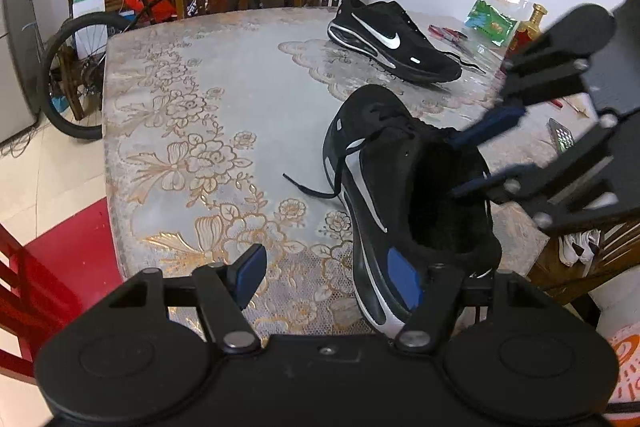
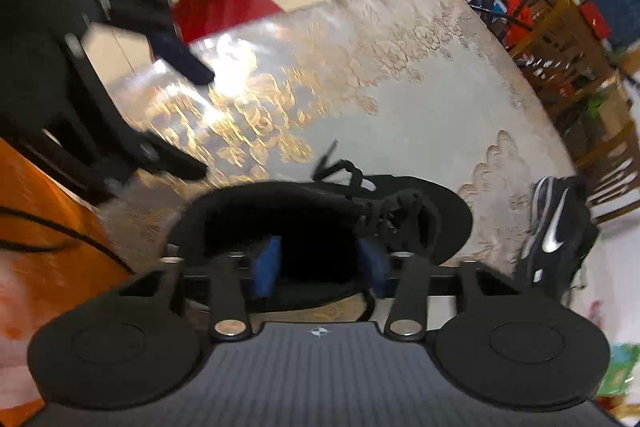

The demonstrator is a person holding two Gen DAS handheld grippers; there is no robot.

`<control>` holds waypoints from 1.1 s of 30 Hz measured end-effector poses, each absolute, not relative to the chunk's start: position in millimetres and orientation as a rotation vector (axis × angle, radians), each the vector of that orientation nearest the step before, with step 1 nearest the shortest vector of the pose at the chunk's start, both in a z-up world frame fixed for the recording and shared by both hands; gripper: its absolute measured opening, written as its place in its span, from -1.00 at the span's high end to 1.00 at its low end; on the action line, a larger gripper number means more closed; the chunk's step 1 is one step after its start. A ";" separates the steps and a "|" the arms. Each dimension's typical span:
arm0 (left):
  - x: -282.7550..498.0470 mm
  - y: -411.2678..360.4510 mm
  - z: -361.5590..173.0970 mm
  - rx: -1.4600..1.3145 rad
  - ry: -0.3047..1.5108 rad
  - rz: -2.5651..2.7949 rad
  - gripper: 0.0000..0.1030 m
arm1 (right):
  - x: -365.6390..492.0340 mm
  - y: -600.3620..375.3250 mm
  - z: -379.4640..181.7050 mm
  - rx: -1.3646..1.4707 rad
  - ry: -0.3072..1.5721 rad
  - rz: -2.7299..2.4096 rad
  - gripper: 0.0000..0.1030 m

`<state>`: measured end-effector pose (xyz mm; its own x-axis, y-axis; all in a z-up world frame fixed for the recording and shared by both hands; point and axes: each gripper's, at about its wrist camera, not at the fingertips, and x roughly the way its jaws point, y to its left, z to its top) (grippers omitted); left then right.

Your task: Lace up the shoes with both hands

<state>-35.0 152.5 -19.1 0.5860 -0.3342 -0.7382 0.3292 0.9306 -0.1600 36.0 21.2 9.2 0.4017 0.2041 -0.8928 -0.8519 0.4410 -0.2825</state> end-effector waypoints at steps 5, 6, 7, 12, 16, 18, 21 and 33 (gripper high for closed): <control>-30.6 155.2 -23.6 -0.025 0.878 -0.382 -0.25 | 24.5 34.5 -20.1 -0.934 0.891 0.726 0.26; -30.0 155.3 -24.1 -0.026 0.880 -0.387 -0.25 | 23.0 40.1 -31.0 -0.992 0.839 0.676 0.26; -29.5 155.2 -24.6 -0.026 0.882 -0.393 -0.25 | 21.1 44.7 -42.5 -1.057 0.782 0.637 0.31; -26.7 152.8 -26.5 -0.016 0.885 -0.419 -0.25 | 28.4 59.0 -81.1 -1.198 0.731 0.551 0.40; -25.2 150.4 -27.7 -0.008 0.884 -0.433 -0.25 | 35.9 59.1 -88.4 -1.218 0.759 0.552 0.44; -24.5 149.5 -28.0 -0.005 0.883 -0.438 -0.25 | 34.4 59.9 -86.2 -1.226 0.757 0.532 0.61; -23.7 148.1 -28.0 0.000 0.881 -0.438 -0.25 | 33.1 51.9 -51.9 -1.091 0.823 0.571 0.86; -19.3 136.4 -17.9 0.083 0.823 -0.423 -0.25 | 31.8 -32.6 61.5 -0.081 1.001 0.936 1.00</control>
